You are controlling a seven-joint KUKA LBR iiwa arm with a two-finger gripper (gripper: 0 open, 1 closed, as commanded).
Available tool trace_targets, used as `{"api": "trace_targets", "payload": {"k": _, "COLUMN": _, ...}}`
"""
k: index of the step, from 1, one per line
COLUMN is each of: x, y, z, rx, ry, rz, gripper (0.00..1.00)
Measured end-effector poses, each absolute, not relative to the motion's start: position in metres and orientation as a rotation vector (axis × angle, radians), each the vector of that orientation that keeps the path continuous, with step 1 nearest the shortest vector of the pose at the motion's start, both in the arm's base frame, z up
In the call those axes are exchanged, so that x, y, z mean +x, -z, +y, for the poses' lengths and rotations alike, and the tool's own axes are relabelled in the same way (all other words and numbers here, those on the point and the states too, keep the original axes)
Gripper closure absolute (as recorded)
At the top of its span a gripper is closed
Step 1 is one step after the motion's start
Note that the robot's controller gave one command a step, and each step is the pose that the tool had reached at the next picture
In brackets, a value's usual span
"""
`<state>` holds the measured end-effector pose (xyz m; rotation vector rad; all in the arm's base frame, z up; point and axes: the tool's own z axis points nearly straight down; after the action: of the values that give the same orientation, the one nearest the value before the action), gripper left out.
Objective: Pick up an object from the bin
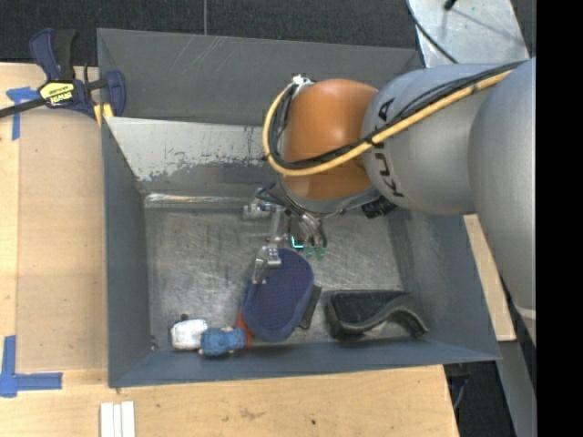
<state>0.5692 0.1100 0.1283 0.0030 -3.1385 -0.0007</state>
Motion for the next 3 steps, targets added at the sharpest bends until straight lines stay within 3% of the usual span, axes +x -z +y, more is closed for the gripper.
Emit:
{"api": "trace_targets", "payload": {"k": 1, "x": 0.484, "y": -0.148, "z": 0.071, "rx": -0.097, "ry": -0.002, "rz": -3.137, "gripper": 0.00}}
{"api": "trace_targets", "payload": {"k": 2, "x": 0.497, "y": -0.098, "z": 0.030, "rx": -0.168, "ry": 0.009, "rz": -3.142, "gripper": 0.00}}
{"api": "trace_targets", "payload": {"k": 3, "x": 0.509, "y": -0.082, "z": 0.037, "rx": 0.443, "ry": 0.009, "rz": -3.115, "gripper": 0.00}}
